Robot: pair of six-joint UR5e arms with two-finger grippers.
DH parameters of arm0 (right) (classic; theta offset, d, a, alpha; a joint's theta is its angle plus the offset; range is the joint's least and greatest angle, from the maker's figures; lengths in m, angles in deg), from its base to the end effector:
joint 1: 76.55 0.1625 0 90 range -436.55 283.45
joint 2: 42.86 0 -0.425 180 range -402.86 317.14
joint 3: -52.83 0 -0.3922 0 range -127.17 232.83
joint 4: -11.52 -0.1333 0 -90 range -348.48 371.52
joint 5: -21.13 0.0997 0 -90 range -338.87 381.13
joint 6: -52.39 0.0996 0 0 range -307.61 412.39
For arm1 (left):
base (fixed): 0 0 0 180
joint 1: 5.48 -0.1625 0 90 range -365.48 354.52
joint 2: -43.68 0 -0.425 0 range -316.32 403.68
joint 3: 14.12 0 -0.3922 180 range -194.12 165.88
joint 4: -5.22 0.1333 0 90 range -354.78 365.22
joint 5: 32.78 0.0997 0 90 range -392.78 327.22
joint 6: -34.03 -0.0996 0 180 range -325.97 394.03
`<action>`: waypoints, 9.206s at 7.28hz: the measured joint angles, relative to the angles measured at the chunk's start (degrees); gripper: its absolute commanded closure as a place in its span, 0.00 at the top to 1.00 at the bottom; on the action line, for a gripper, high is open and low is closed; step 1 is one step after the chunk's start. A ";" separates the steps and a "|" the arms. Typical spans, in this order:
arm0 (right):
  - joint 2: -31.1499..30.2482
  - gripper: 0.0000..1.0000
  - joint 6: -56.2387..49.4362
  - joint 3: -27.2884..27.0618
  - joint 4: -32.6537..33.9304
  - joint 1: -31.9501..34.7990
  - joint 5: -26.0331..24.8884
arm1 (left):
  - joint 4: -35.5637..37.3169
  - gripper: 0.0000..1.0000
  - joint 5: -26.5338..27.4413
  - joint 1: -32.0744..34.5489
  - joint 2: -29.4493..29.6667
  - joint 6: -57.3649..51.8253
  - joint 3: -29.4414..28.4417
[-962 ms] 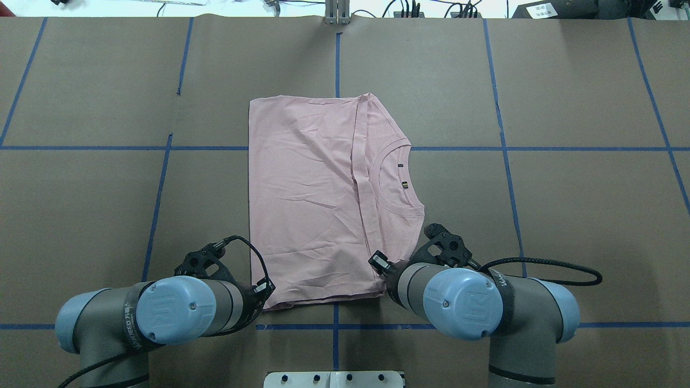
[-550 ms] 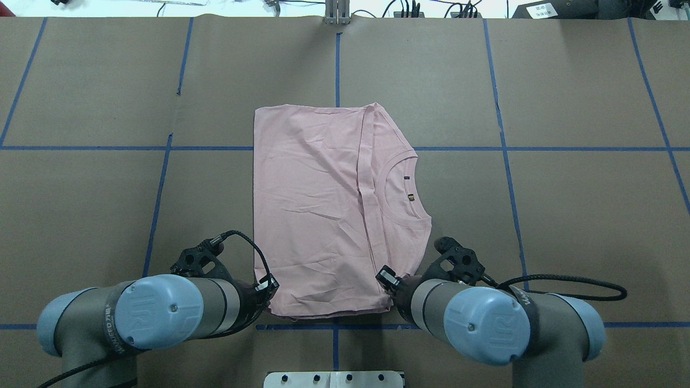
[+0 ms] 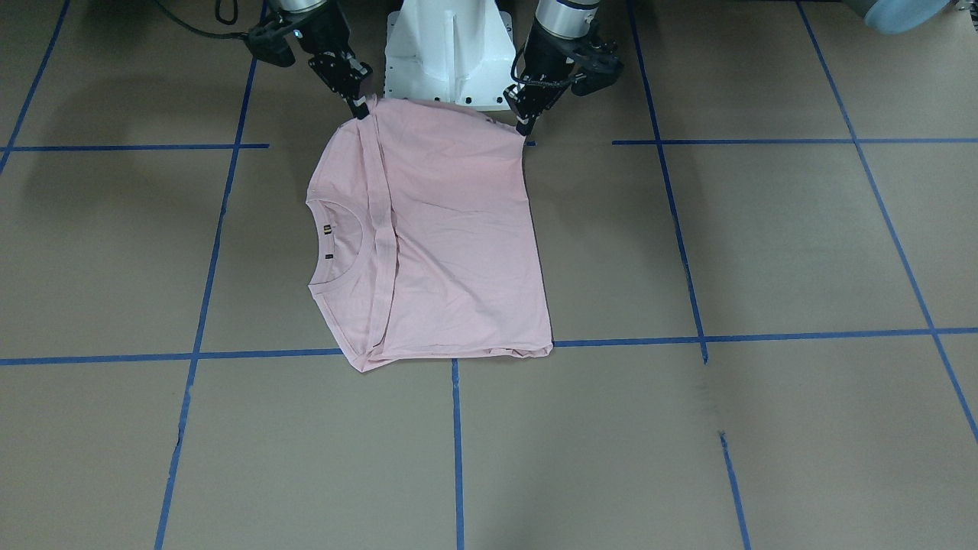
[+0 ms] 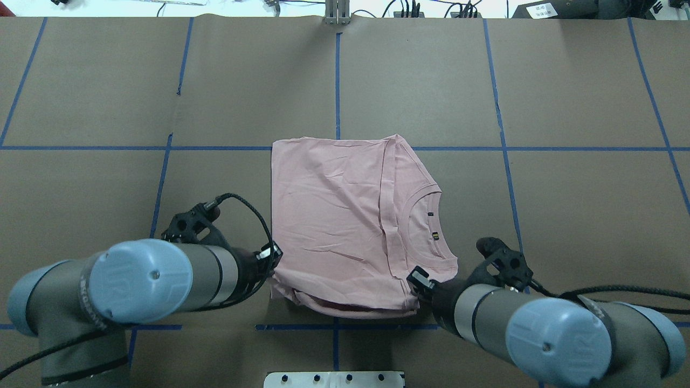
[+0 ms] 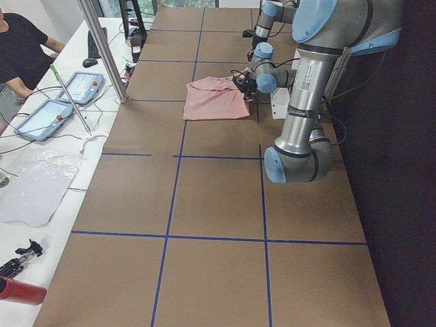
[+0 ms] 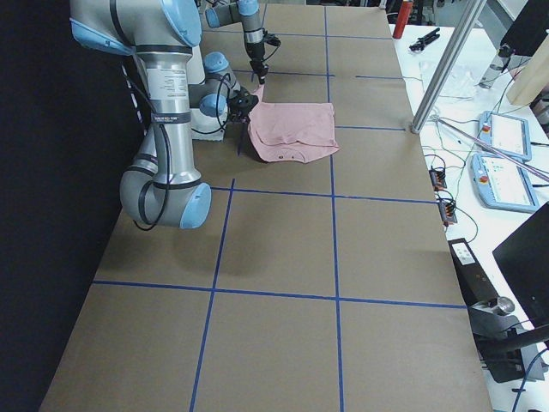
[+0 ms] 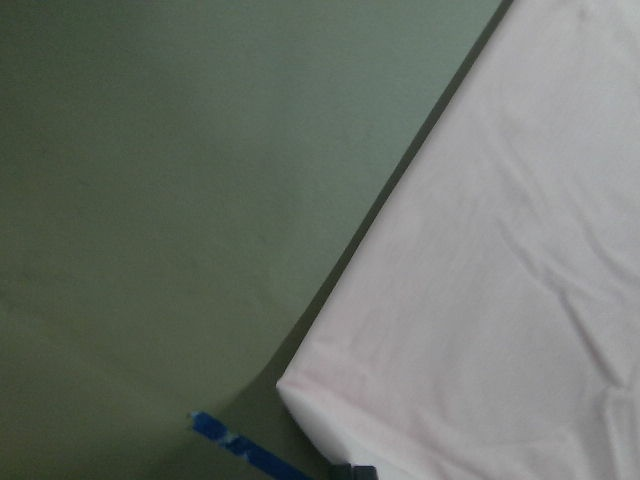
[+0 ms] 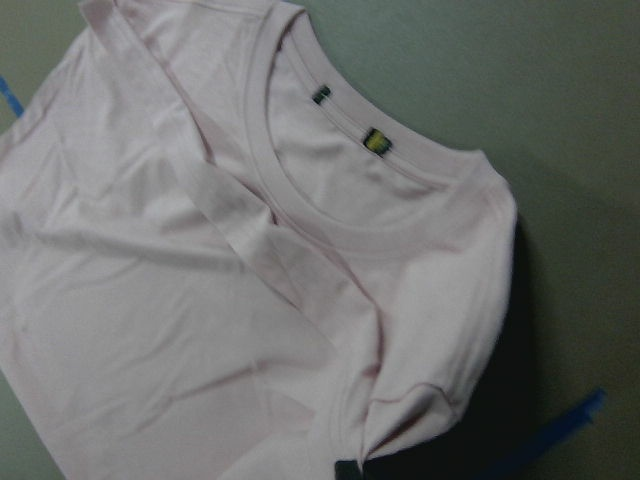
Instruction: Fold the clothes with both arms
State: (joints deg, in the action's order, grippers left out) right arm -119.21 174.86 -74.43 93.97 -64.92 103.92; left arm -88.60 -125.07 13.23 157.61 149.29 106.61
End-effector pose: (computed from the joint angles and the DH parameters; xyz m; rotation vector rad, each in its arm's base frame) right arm -0.4446 -0.2404 0.2378 -0.0734 -1.0511 0.7636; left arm 0.4664 -0.2945 0.1981 -0.0967 1.0389 -0.6780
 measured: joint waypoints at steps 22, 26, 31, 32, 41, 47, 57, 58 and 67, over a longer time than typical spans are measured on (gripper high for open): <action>8.03 1.00 -95.30 50.41 -9.76 67.88 49.50 | -24.17 0.51 -31.23 53.91 -12.49 -88.12 -25.11; 5.32 1.00 -118.22 46.01 8.44 74.84 50.61 | -12.65 1.00 -43.16 70.19 -20.31 -111.54 -22.22; 0.72 1.00 -119.39 38.66 12.97 75.99 50.36 | 1.19 1.00 -43.08 73.81 -28.29 -117.57 -18.94; 0.21 1.00 -119.44 38.17 13.02 76.00 50.23 | 4.43 1.00 -43.00 73.82 -28.56 -117.44 -17.25; -5.33 1.00 -118.67 33.02 12.70 74.14 50.27 | 6.73 1.00 -40.58 72.72 -29.25 -117.90 -15.63; -5.55 1.00 -118.54 33.41 12.46 73.98 50.30 | 6.51 1.00 -40.63 72.62 -29.98 -117.51 -16.28; -8.32 1.00 -118.71 33.33 12.52 73.98 50.34 | 6.53 1.00 -44.08 72.66 -30.82 -117.15 -17.80; -9.30 1.00 -119.01 33.20 12.49 74.02 50.36 | 6.44 1.00 -44.11 72.63 -30.79 -117.17 -17.79; -10.08 1.00 -118.55 32.83 12.50 74.07 50.62 | 6.20 1.00 -44.21 72.62 -30.61 -117.31 -18.19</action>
State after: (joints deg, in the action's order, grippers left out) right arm -129.29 56.31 -41.60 106.47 9.15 154.54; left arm -82.40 -169.28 85.84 127.00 31.98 88.43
